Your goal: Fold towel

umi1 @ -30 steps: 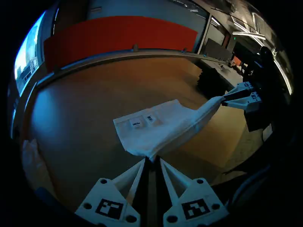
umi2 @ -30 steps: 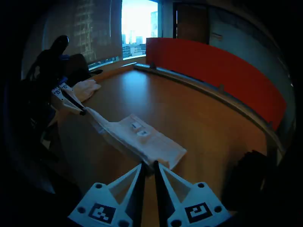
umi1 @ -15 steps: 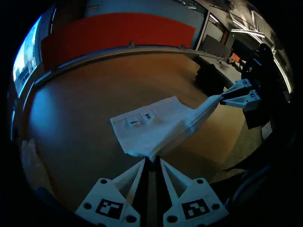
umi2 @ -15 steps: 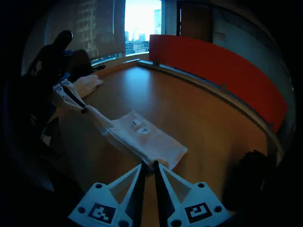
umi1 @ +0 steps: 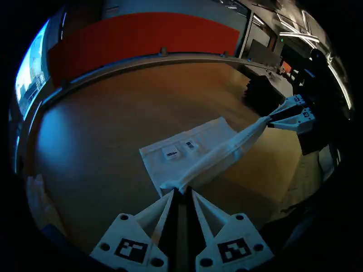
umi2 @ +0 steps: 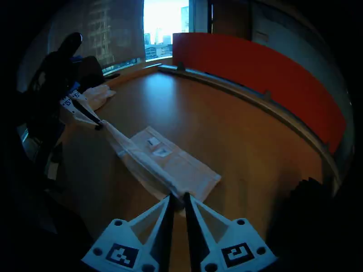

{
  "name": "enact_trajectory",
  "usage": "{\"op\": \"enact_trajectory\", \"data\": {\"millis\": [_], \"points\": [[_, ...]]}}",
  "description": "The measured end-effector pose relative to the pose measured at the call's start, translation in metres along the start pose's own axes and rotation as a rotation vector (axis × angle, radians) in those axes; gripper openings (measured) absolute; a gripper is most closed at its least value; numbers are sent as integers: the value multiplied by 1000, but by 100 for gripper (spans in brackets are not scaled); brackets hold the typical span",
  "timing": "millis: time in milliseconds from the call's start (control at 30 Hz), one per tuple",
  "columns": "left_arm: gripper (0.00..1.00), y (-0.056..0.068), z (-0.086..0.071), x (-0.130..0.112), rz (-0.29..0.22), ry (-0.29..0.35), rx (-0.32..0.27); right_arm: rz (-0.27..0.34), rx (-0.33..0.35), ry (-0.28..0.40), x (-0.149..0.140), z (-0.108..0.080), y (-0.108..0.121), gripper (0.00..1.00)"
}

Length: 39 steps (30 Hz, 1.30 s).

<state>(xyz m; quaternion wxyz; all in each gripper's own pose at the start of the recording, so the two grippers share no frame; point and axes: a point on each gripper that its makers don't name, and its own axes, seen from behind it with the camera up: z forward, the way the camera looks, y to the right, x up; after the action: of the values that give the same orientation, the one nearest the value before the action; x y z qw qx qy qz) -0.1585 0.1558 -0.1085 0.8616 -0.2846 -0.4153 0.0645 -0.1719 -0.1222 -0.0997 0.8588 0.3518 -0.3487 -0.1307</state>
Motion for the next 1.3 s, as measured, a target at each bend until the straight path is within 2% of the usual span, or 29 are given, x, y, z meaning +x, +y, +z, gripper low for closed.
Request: {"op": "enact_trajectory", "data": {"millis": [367,667,900,1033,1100,1300], "points": [[11,-17,32,3,22,-35,18,3,2,-34,-7,29,13,16],[12,-23,54,-3,40,-53,27,10,3,-74,-21,44,23,16],[13,-31,75,-6,60,-66,58,45,-3,-96,-33,61,31,18],[18,-38,86,-7,80,-76,79,57,-9,-100,-36,70,35,22],[24,-42,91,-6,91,-81,88,60,-14,-105,-38,74,37,26],[35,-52,102,-4,118,-88,118,72,-41,-117,-42,83,48,33]]}}
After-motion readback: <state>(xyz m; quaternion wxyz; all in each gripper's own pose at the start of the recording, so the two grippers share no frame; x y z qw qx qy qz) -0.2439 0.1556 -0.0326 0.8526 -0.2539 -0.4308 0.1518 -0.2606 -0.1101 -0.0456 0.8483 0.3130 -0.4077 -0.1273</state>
